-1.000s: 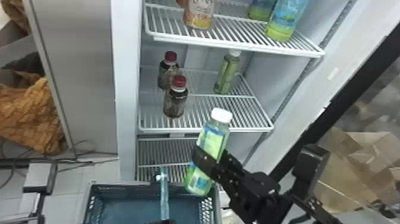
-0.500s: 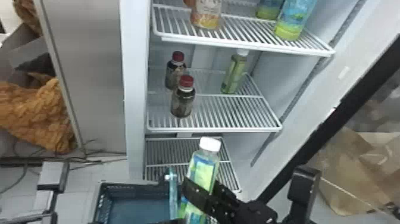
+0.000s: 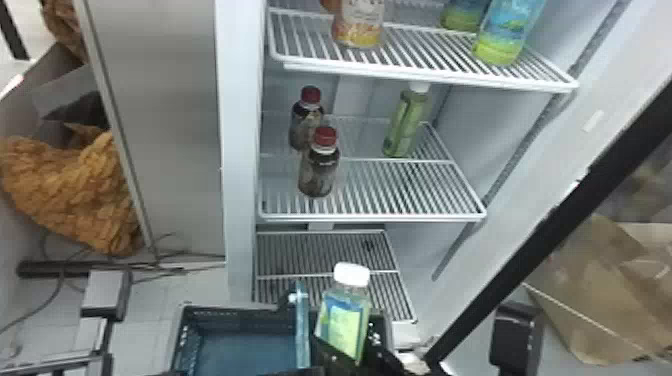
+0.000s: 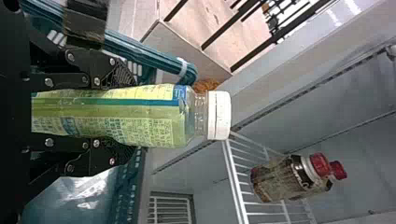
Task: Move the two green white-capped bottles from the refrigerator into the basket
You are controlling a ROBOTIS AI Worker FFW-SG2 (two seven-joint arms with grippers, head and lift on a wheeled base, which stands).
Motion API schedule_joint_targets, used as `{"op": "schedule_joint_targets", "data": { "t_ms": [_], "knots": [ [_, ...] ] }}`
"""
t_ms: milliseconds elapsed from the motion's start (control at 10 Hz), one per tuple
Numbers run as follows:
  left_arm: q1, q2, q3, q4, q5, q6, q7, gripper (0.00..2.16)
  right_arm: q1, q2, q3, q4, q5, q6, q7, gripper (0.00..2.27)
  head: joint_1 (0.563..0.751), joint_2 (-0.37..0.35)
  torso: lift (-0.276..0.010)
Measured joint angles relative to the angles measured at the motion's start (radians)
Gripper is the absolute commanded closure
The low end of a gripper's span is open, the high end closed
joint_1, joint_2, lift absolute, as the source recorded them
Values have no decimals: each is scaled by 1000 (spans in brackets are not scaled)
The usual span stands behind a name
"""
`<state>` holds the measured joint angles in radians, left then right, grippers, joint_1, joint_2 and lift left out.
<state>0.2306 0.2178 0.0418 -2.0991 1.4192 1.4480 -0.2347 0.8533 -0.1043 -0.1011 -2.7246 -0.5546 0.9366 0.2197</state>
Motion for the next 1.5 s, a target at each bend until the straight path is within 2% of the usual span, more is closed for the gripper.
{"op": "schedule_joint_targets", "data": {
  "t_ms": [400, 600, 1500],
  "knots": [
    [-4, 0, -4, 1, -1, 1, 2, 1150, 42, 0, -19, -42, -20, 121, -44, 858, 695, -286, -263],
    [-5, 0, -6, 1, -1, 1, 3, 1150, 47, 0, -23, -43, -29, 132, -60, 573, 695, -295, -263],
    [-5, 0, -4, 1, 0, 2, 3, 1150, 43, 8, -40, -33, -10, 14, -65, 522, 695, -316, -263]
  ]
}}
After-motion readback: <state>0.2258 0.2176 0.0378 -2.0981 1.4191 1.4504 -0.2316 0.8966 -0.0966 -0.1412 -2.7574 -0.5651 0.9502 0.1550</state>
